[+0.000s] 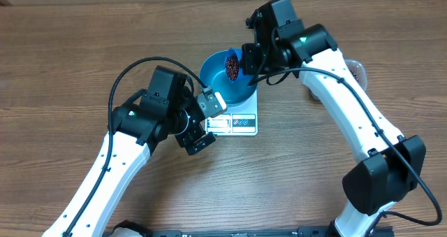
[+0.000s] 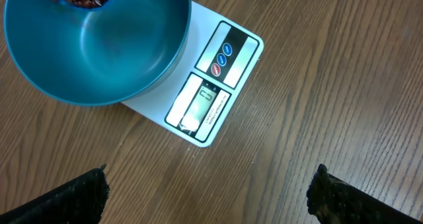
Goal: Scoop item into bowl and weigh 150g on scale
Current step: 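Tip the scoop with the right gripper to pour beans into the bowl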
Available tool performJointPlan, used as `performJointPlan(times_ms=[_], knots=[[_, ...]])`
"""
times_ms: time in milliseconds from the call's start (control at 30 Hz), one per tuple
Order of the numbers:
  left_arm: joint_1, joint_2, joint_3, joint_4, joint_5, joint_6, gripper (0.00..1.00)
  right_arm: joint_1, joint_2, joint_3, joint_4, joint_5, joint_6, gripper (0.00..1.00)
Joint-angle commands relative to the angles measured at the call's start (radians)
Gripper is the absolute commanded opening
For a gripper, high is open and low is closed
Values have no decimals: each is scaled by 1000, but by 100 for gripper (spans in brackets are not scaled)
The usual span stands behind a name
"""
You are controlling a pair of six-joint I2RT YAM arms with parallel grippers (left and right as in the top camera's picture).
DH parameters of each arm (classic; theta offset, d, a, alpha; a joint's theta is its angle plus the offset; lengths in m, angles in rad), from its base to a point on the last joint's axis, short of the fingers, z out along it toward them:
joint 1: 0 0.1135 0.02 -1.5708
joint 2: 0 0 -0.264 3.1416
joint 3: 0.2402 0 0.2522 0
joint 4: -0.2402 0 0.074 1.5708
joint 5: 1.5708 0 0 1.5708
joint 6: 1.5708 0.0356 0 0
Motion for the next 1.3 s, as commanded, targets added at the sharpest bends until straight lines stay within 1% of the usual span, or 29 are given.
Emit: performJointPlan(times_ms=[0, 633, 833, 1033, 1267], knots=[[3, 5, -5, 4, 8, 19, 100, 18, -11, 34, 10, 69, -27, 4], [3, 5, -5, 4, 8, 19, 100, 101, -11, 34, -20, 255, -77, 4], [3, 5, -5, 4, 8, 19, 100, 119, -11, 34, -20, 259, -105, 4], [3, 5, -5, 4, 8, 19, 100, 153, -11, 34, -21, 352, -109, 4], [3, 5, -5, 4, 8, 19, 100, 174, -11, 34, -21, 370, -127, 4]])
